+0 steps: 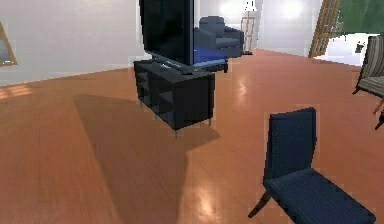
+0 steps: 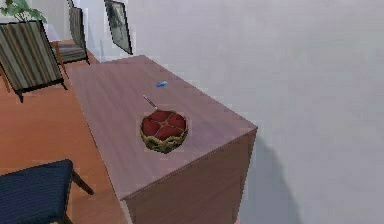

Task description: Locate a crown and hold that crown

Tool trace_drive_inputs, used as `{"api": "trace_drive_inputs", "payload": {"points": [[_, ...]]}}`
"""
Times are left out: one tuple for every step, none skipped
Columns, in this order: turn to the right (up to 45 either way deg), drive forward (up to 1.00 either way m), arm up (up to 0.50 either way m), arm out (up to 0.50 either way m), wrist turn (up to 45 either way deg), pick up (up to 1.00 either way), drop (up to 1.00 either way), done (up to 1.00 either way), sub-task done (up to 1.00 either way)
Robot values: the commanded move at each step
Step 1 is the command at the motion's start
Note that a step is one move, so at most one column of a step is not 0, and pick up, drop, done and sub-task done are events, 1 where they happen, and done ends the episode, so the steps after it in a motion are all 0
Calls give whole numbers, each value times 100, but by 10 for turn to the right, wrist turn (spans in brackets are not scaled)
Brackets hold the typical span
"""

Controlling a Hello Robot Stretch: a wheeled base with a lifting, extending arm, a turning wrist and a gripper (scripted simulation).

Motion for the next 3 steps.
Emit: {"api": "trace_drive_inputs", "payload": {"points": [[0, 0, 38, 0, 0, 0, 0, 0, 0], [0, 0, 0, 28, 0, 0, 0, 0, 0], [0, 0, 0, 0, 450, 0, 0, 0, 0]]}}
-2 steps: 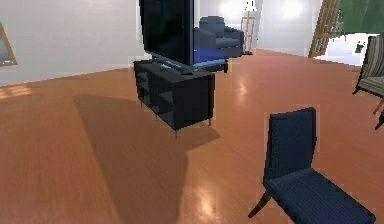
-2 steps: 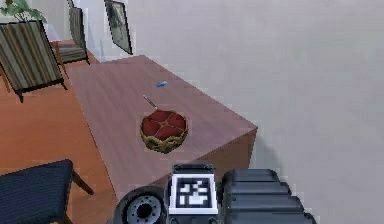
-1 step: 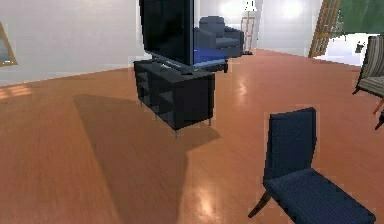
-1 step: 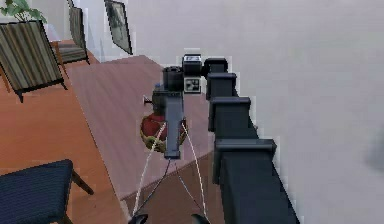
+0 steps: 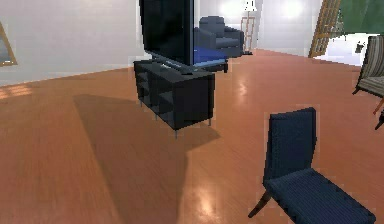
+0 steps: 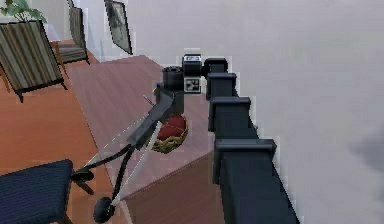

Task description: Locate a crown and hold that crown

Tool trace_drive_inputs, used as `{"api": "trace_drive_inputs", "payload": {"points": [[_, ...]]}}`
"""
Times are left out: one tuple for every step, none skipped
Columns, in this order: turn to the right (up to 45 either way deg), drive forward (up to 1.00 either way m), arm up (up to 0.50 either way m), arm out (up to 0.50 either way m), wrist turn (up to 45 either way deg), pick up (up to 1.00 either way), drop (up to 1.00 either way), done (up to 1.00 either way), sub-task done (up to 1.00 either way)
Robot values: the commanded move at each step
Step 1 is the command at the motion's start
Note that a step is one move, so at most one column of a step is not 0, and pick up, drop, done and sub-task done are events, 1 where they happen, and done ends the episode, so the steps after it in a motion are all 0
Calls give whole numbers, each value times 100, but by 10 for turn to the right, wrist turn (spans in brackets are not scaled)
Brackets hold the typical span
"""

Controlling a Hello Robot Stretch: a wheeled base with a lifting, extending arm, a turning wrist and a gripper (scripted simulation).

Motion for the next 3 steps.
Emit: {"api": "trace_drive_inputs", "payload": {"points": [[0, 0, 0, 0, 450, 0, 0, 0, 0], [0, 0, 0, 0, 450, 0, 0, 0, 0], [0, 0, 0, 0, 270, 0, 0, 0, 0]]}}
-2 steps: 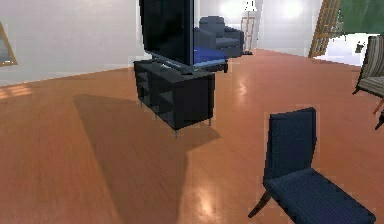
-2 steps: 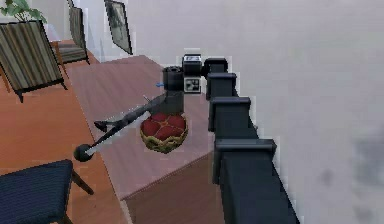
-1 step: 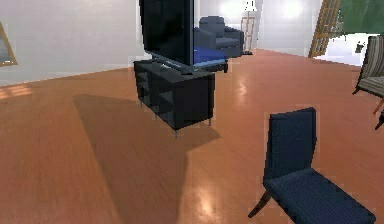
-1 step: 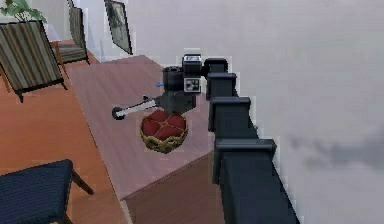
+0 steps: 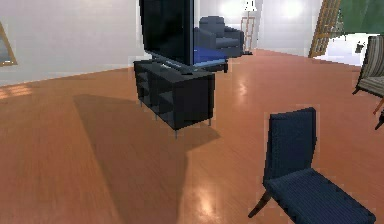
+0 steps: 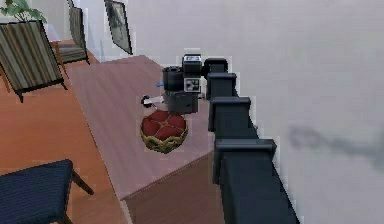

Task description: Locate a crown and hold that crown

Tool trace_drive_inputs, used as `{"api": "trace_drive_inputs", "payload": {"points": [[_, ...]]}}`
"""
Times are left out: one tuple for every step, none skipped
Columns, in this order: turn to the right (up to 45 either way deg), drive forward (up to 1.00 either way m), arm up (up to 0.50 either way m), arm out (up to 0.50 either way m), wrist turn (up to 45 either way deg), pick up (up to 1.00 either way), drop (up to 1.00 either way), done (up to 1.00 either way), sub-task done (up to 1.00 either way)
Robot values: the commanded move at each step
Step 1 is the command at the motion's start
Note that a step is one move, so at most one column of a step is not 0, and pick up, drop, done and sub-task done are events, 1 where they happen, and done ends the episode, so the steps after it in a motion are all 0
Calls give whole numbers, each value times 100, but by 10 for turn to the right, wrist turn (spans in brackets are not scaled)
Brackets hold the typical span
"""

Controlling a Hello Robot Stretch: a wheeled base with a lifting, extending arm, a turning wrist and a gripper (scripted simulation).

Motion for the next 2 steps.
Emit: {"api": "trace_drive_inputs", "payload": {"points": [[0, 0, -16, 0, 0, 0, 0, 0, 0], [0, 0, 0, 0, 0, 100, 0, 0, 0]]}}
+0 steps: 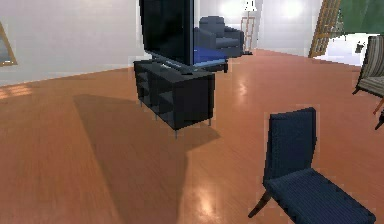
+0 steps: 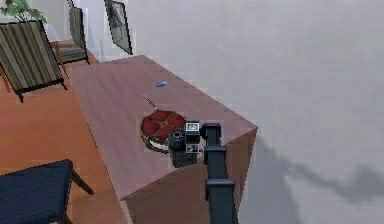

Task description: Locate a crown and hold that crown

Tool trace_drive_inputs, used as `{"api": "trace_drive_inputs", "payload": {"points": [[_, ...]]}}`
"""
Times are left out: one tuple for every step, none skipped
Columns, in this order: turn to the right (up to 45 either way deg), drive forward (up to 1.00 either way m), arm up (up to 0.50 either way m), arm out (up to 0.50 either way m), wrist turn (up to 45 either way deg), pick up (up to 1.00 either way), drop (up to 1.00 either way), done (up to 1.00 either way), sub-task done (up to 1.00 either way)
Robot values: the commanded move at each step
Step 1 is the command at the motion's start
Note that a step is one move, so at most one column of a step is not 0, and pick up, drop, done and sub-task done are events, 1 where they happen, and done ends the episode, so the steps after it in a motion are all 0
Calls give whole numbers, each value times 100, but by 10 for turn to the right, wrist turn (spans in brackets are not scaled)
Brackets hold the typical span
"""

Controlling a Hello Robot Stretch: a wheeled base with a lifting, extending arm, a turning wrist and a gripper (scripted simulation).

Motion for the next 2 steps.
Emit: {"api": "trace_drive_inputs", "payload": {"points": [[0, 0, 10, 0, 0, 0, 0, 0, 0], [0, 0, 0, 0, 0, 0, 0, 100, 0]]}}
